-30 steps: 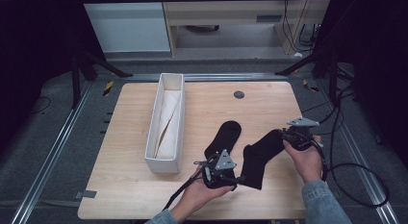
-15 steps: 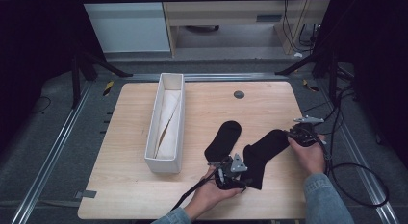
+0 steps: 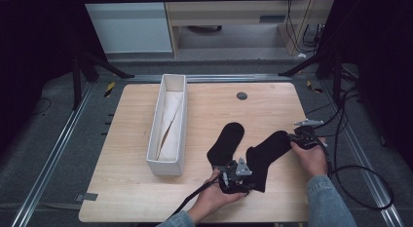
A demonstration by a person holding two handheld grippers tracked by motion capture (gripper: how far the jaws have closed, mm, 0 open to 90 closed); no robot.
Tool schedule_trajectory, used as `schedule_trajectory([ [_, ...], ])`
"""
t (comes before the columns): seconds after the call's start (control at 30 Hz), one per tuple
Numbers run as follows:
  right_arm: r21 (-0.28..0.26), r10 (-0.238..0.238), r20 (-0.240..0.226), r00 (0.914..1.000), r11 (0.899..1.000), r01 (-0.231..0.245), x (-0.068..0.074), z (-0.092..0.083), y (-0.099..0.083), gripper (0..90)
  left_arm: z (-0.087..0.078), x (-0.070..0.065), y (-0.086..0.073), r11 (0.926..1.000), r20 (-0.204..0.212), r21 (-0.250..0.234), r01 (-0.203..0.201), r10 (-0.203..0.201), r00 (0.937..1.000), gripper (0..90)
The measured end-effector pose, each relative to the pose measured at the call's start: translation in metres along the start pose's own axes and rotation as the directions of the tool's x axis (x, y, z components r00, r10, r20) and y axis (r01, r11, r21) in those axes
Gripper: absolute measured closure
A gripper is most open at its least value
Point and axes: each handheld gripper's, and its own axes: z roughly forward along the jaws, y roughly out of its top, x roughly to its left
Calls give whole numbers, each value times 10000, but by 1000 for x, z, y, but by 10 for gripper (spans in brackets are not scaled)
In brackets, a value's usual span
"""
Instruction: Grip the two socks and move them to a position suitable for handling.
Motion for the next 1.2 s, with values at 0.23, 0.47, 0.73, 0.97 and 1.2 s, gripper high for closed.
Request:
schedule_trajectory([
  [0.23, 65, -158, 79, 9998, 9999, 158, 2, -2, 1, 874, 1, -5, 1, 9985, -385, 26, -555, 555, 9977, 713],
  [0.47, -481, -15, -243, 9997, 9988, 3, 4, -12, 5, 878, -5, -2, 0, 9988, -510, -455, -187, 164, 9986, 804],
  [0.73, -949, -262, -585, 9979, 9953, 206, 16, -24, 22, 880, -35, 3, 3, 9933, -817, -1154, -59, -35, 9966, 811],
  [0.97, -1530, -614, -1108, 9919, 9873, 440, 43, -36, 45, 880, -69, 8, -5, 9849, -1140, -1729, 39, -240, 9932, 811],
  [1.2, -1736, -461, -1983, 9790, 9848, 112, 67, -25, 63, 881, -88, 17, -17, 9777, -1339, -2066, 377, -664, 9888, 810],
])
